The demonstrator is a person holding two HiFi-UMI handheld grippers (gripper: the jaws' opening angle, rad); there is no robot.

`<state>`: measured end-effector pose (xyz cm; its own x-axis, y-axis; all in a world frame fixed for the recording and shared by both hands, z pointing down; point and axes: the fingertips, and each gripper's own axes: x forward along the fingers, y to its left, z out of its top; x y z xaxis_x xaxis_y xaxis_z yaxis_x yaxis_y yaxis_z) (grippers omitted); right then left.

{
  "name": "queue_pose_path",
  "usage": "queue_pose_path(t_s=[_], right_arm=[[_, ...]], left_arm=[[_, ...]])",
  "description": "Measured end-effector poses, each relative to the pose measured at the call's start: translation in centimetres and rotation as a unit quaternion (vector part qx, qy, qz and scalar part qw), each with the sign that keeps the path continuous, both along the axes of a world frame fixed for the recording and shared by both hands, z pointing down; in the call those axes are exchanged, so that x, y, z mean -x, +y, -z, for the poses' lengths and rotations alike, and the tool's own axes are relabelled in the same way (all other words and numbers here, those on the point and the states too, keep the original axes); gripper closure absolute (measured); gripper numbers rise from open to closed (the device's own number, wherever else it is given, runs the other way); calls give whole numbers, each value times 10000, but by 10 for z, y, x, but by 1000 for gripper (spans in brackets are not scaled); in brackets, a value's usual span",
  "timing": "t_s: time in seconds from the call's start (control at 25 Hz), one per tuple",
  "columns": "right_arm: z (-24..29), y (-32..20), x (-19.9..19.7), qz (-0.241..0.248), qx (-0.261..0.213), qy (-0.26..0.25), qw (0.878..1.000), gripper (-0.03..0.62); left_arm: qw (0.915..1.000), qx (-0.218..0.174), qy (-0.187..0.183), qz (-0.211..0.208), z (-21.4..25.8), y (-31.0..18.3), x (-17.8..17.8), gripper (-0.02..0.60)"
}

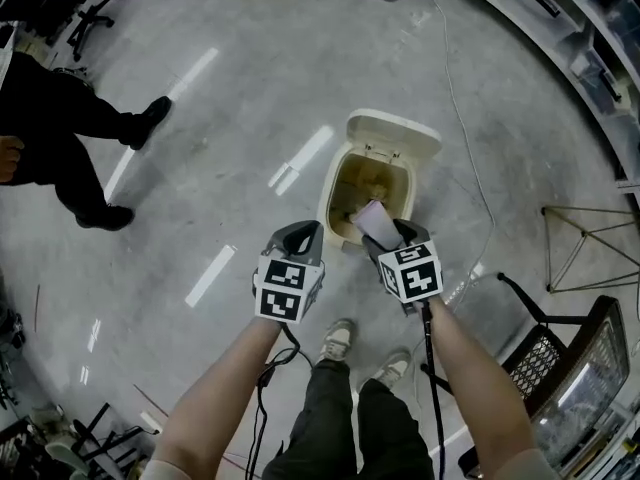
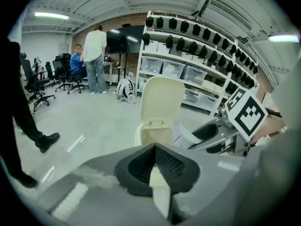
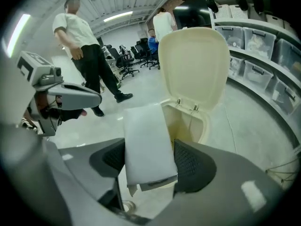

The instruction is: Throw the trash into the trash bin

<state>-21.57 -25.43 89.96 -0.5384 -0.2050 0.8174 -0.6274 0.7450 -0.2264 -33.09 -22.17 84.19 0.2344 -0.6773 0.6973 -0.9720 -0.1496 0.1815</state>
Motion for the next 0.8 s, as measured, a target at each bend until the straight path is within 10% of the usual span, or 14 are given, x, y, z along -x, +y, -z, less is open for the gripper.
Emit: queue_pose_path(t_s=[0.8], right_arm=[[-7, 8, -11, -77, -60, -128, 9999, 270]], left_arm=[[9999, 164, 45, -13, -3, 17, -15, 580]])
